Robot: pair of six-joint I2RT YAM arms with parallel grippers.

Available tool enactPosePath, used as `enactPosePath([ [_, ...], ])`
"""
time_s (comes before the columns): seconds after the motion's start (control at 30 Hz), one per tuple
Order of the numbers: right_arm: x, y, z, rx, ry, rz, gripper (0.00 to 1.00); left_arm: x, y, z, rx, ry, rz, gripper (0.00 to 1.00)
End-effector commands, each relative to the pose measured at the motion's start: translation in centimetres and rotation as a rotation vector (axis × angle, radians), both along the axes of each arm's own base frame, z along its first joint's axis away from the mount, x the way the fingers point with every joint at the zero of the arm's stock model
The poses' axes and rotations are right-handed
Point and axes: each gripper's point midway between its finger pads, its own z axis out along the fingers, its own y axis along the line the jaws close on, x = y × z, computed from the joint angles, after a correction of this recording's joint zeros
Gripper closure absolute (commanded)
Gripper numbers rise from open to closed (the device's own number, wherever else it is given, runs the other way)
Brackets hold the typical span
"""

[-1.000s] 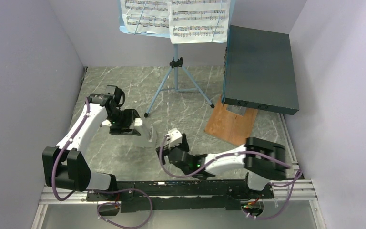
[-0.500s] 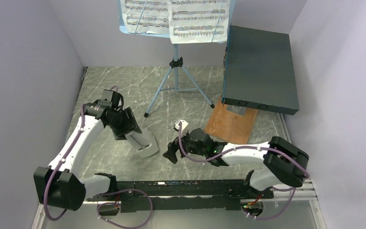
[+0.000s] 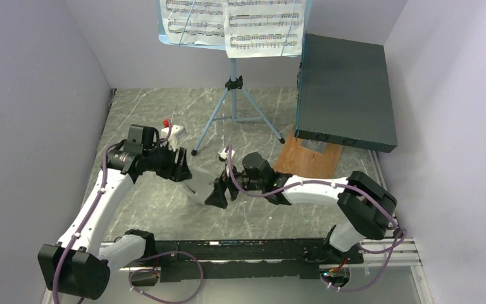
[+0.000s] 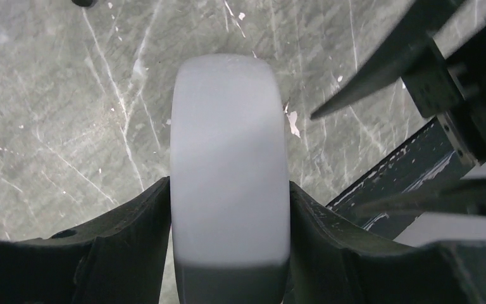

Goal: Set up the instrument practice props

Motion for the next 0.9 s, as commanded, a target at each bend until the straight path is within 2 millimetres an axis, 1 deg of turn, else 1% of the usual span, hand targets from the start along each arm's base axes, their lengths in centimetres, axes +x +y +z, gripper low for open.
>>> enactPosePath([
  [0.0, 1.9, 0.9, 0.9, 0.007, 0.149, -0.061, 0.20, 0.5, -1.9, 3.0, -0.054, -0.172, -0.182, 1.00],
  [0.03, 2.3, 0.8, 0.6, -0.001, 0.187, -0.084, 0.26, 0.4, -2.0, 2.9, -0.061, -0.173, -0.185, 1.00],
  [0.1, 2.8, 0.6, 0.0, -0.003, 0.269, -0.125, 0.34, 0.2, -2.1, 2.8, -0.072, -0.166, -0.186, 1.00],
  [0.13, 3.0, 0.6, -0.4, -0.002, 0.297, -0.138, 0.37, 0.1, -2.1, 2.6, -0.074, -0.157, -0.184, 1.00],
  [0.23, 3.2, 0.9, -1.6, -0.045, 0.294, -0.145, 0.43, 0.0, -2.2, 2.0, -0.075, -0.133, -0.177, 1.00],
  [0.37, 3.6, 1.1, -2.9, -0.081, 0.292, -0.158, 0.47, -0.2, -2.3, 1.9, -0.087, -0.127, -0.176, 1.00],
  [0.43, 3.5, 1.2, -3.0, -0.077, 0.288, -0.143, 0.50, -0.3, -2.4, 1.9, -0.092, -0.125, -0.176, 1.00],
  [0.5, 3.0, 1.6, -3.1, -0.063, 0.286, -0.099, 0.52, -0.4, -2.4, 1.9, -0.096, -0.126, -0.178, 1.00],
  [0.57, 2.6, 1.9, -3.2, -0.045, 0.270, -0.061, 0.52, -0.6, -2.5, 1.9, -0.102, -0.126, -0.183, 1.00],
  [0.7, 2.4, 2.3, -3.2, -0.025, 0.249, -0.026, 0.52, -0.6, -2.6, 1.9, -0.110, -0.122, -0.183, 1.00],
  [0.87, 2.7, 2.6, -2.7, -0.013, 0.241, -0.023, 0.65, -0.7, -2.7, 2.0, -0.114, -0.120, -0.185, 1.00],
])
